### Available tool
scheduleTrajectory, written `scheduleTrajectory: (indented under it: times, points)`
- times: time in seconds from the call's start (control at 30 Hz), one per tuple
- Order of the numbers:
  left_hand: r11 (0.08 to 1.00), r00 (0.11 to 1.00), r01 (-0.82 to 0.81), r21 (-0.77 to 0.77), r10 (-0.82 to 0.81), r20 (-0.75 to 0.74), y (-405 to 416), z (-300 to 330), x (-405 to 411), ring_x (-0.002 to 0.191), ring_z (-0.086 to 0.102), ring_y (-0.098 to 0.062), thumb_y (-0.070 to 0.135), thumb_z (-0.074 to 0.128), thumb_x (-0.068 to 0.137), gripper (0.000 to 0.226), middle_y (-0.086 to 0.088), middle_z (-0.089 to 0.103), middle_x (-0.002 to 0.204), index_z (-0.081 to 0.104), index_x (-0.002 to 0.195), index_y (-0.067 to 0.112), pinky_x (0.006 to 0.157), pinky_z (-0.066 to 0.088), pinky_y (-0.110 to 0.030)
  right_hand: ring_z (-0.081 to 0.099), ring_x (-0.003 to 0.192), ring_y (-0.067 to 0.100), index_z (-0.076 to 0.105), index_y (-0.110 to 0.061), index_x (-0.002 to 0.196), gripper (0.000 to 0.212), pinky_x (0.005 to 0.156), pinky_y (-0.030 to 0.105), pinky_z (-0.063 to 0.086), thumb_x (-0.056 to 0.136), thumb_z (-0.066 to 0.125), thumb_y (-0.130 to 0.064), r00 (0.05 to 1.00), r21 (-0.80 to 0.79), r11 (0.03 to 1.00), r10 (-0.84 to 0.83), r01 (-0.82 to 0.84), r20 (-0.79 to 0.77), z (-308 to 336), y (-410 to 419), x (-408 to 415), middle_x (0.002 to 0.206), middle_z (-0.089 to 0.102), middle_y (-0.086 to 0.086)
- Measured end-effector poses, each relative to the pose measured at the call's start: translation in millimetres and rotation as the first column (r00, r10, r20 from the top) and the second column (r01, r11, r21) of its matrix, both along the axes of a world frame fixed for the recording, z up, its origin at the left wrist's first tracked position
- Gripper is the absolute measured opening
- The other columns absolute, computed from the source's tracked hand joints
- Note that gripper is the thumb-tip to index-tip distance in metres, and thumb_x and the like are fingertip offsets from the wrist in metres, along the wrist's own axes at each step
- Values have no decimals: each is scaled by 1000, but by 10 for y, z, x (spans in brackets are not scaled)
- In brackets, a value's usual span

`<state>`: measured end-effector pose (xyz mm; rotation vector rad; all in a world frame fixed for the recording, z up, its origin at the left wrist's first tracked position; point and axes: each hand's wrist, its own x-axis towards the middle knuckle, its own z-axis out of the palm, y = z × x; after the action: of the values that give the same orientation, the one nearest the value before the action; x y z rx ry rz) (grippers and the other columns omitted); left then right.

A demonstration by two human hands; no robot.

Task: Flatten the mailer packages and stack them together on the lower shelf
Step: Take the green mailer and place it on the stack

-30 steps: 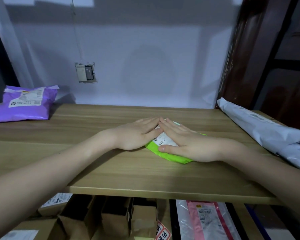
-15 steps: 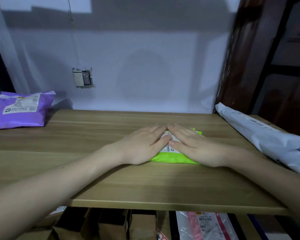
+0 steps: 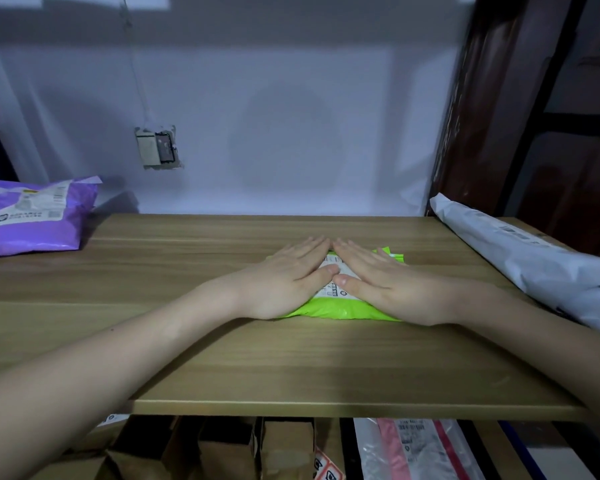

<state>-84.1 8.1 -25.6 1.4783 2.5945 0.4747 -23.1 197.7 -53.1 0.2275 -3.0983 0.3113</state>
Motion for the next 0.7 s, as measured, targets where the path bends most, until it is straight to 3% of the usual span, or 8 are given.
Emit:
scheduleTrajectory:
  times: [0.1, 0.2, 0.33, 0.47, 0.57, 0.63, 0.7]
  points:
    - [998, 994, -24, 59, 18, 105, -82, 59, -9, 145, 1, -2, 48, 30, 97, 65, 8, 3, 160, 7, 152, 20, 115, 2, -19, -6, 147, 11, 3, -25, 151, 66, 121, 38, -1, 96, 22, -56, 1000, -77, 997, 13, -14, -12, -26, -24, -16, 159, -1, -7]
    - [988, 988, -154, 29, 154, 10, -185, 125, -81, 144, 17, -12, 58, 36, 92, 71, 5, 17, 158, 14, 150, 23, 115, 15, -27, 10, 146, 17, 12, -28, 150, 64, 119, 33, 9, 95, 33, -54, 999, -187, 981, -44, 48, 23, 174, -63, 97, 158, 14, -5]
    - [972, 974, -224, 69, 221, 54, -307, 186, -15, 126, 48, -13, 58, 50, 86, 66, 7, 46, 143, 34, 142, 28, 101, 34, -24, 30, 136, 18, 20, -37, 146, 53, 110, 31, 22, 96, 30, -51, 991, -98, 987, -130, 130, 6, 448, -121, 398, 141, 41, 2]
    - [944, 953, -216, 250, 149, 263, -322, 137, 136, 109, 57, -11, 49, 73, 75, 68, 3, 54, 126, 42, 132, 30, 100, 43, -26, 40, 127, 16, 35, -29, 140, 49, 104, 30, 30, 94, 47, -41, 991, -63, 994, -100, 95, -84, 535, -158, 617, 133, 52, -2]
    - [887, 900, -227, 402, 34, 435, -276, 147, 292, 96, 65, -17, 33, 85, 64, 83, -3, 54, 113, 36, 130, 35, 88, 52, -30, 49, 117, 17, 40, -25, 136, 56, 87, 23, 35, 86, 62, -39, 986, -130, 987, -110, 94, -125, 610, -125, 800, 124, 57, 1]
    - [834, 861, -235, 499, -59, 505, -220, 173, 457, 87, 68, -9, 11, 82, 68, 86, -1, 53, 110, 33, 135, 34, 75, 54, -22, 53, 115, 15, 46, -21, 132, 55, 93, 28, 40, 83, 66, -36, 986, -194, 979, -86, 58, -141, 651, -80, 945, 123, 59, -2]
    - [767, 830, -269, 582, -122, 544, -161, 195, 647, 88, 68, -5, 3, 80, 66, 91, 2, 55, 112, 32, 138, 33, 73, 55, -20, 60, 107, 14, 55, -18, 121, 42, 94, 37, 46, 84, 64, -37, 983, -265, 964, -59, 11, -175, 679, -46, 1126, 115, 65, -2]
